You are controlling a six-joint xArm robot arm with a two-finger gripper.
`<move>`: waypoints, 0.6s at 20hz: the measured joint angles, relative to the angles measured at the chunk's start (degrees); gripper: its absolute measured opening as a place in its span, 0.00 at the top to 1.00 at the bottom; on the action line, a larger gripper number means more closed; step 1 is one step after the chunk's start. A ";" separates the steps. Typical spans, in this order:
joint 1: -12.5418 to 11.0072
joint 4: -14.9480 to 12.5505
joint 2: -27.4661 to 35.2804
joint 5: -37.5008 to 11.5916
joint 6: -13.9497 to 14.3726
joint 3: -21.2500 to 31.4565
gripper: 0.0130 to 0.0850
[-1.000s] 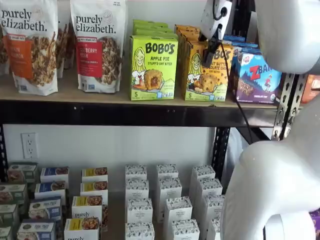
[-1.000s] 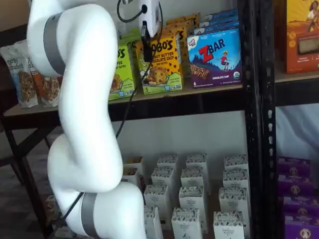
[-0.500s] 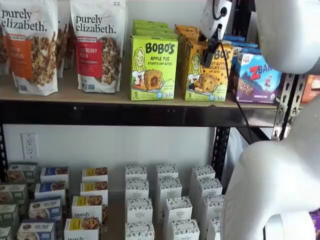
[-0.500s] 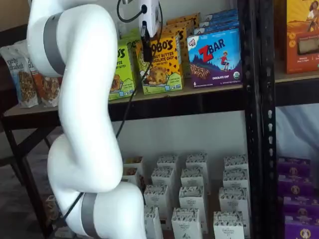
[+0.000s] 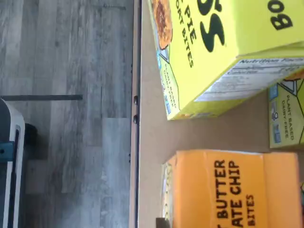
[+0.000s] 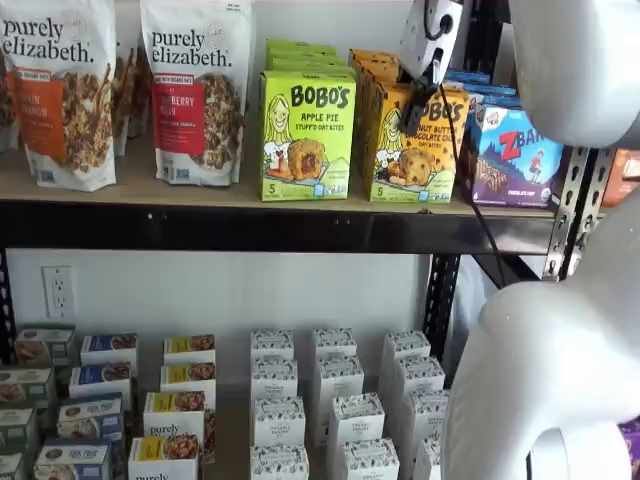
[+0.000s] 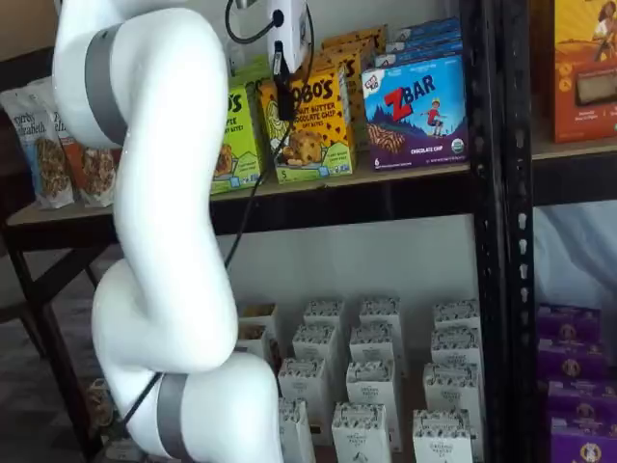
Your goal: Pick up the orange box on the top shelf, the fifth box from the left
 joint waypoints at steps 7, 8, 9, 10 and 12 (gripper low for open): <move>-0.07 0.11 -0.23 -0.52 -0.07 0.22 0.50; -0.12 0.19 -0.30 -0.68 -0.10 0.31 0.50; -0.17 0.25 -0.33 -0.75 -0.14 0.34 0.50; -0.22 0.31 -0.34 -0.75 -0.18 0.33 0.50; -0.31 0.41 -0.34 -0.66 -0.23 0.24 0.56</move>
